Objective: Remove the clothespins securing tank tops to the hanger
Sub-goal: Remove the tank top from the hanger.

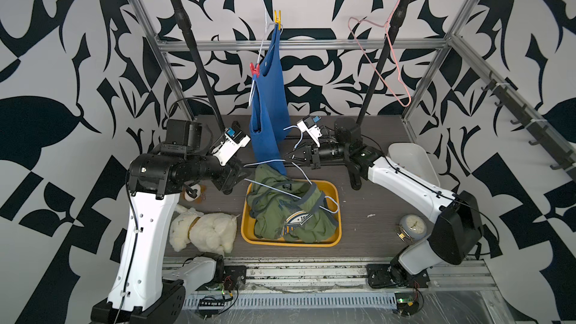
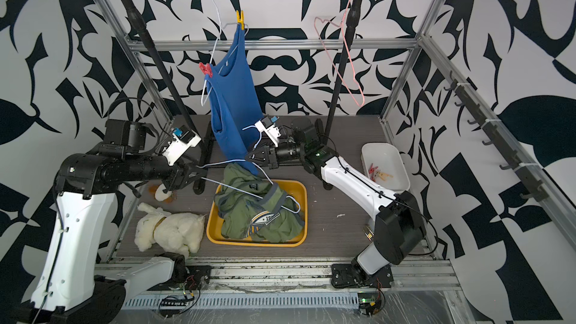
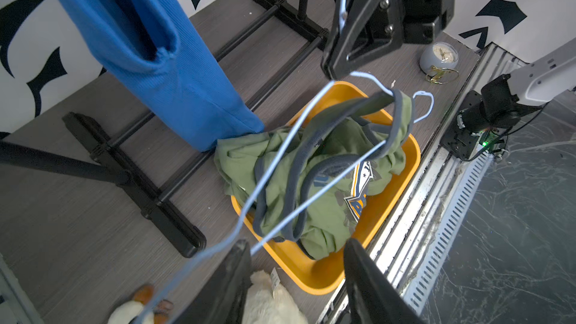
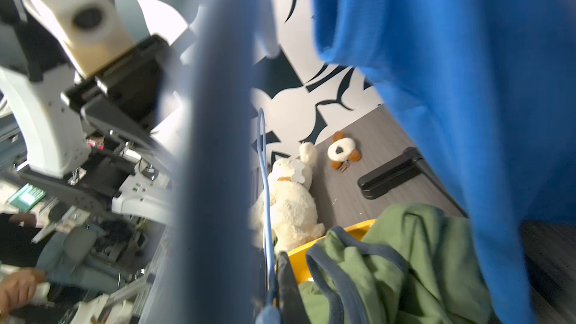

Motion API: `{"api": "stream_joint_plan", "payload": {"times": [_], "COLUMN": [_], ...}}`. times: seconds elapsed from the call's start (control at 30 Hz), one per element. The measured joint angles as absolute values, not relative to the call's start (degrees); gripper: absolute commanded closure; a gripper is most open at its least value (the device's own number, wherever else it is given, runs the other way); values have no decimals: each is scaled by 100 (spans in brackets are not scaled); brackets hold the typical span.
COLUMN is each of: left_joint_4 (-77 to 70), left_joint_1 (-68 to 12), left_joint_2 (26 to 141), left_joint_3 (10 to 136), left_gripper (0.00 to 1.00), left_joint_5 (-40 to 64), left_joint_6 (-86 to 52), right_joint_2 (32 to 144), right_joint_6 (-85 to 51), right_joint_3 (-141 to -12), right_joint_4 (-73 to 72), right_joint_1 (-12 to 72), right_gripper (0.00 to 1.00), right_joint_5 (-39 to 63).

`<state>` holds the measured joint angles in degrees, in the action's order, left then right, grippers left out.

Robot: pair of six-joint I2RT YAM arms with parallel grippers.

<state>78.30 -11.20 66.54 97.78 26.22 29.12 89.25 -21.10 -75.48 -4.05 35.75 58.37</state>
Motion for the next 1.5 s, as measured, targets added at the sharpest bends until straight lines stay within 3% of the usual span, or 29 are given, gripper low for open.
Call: {"api": "stream_joint_plan", "payload": {"times": [0.23,0.83,1.23,1.37,1.5], "left_joint_4": [7754,7773,8836,8912,8976], "left_joint_1": [-1188,-1236,-1306,-1306,-1306], "left_joint_2": [6834,7210,7830,7902,7902], "left_joint_3": [9749,9990,10536,10536,10541], "left_gripper": [37,37,38,42,52], "left_joint_5": [2635,2174,3011,3033,3046], "left_joint_6": [3197,3712,4158,4191,4187], "right_joint_2": [9098,9902,9819,9819,9819], "right_joint_6": [-1752,-1627,-1326,-1221,-1140], "right_joint_3": [-8197,-8886,-9177,-9341,-9384], "right_joint_4": [110,180,416,458,493], "right_joint_1": [3719,3957,4082,4176,4219], "right_gripper": [100,100,100,100,100], "right_joint_5": [5953,6281,6305,6337,6348]}}
